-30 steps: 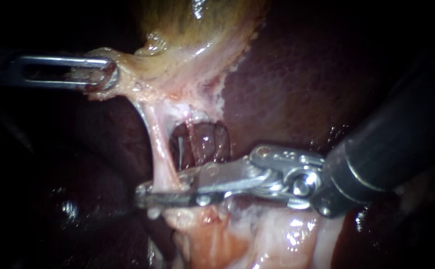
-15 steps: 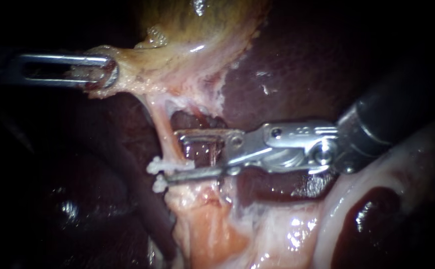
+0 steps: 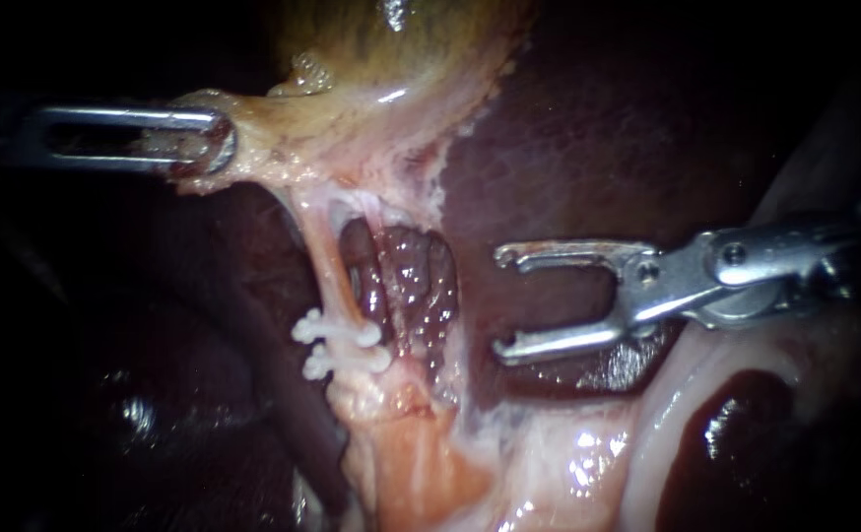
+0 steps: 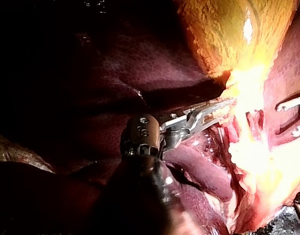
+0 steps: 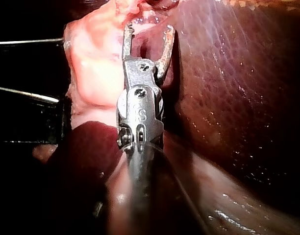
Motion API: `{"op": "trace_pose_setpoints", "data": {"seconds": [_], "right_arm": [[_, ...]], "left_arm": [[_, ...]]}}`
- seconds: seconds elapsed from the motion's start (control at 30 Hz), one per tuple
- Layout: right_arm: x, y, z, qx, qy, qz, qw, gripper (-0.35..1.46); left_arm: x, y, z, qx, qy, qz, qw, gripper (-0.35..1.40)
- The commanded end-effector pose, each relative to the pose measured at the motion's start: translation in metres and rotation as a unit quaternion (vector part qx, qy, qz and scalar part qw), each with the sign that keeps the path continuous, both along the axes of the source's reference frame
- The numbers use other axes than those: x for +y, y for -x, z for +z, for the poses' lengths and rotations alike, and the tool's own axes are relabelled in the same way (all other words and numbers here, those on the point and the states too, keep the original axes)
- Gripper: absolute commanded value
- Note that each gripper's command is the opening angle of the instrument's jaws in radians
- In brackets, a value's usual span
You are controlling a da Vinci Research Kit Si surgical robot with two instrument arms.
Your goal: Going back second clip left tube
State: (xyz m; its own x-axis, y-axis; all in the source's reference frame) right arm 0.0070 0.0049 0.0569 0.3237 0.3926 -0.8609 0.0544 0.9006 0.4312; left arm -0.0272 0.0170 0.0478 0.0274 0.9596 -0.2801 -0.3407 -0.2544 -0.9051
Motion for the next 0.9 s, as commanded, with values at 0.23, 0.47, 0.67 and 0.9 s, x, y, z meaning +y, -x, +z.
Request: {"op": "trace_pose_setpoints", "data": {"seconds": [0.23,0.47,0.67,0.9], "right_arm": [[-0.0001,0.0002,-0.0001,-0.002,0.001,-0.002,1.0000,0.50],[-0.0002,0.0004,-0.0001,-0.002,0.001,-0.002,1.0000,0.50],[-0.0002,0.0005,-0.0001,-0.002,0.001,-0.002,1.0000,0.50],[-0.0006,-0.0001,-0.0009,0.002,-0.005,-0.008,1.0000,0.50]], "left_arm": [[0.0001,0.0017,0.0020,0.004,0.004,-0.004,1.0000,-0.35],[-0.0006,0.0050,0.0054,0.002,0.009,0.002,1.0000,-0.35],[-0.0009,0.0060,0.0064,0.003,0.007,0.006,1.0000,-0.35],[-0.0008,0.0053,0.0059,0.001,0.006,0.008,0.9999,-0.35]]}}
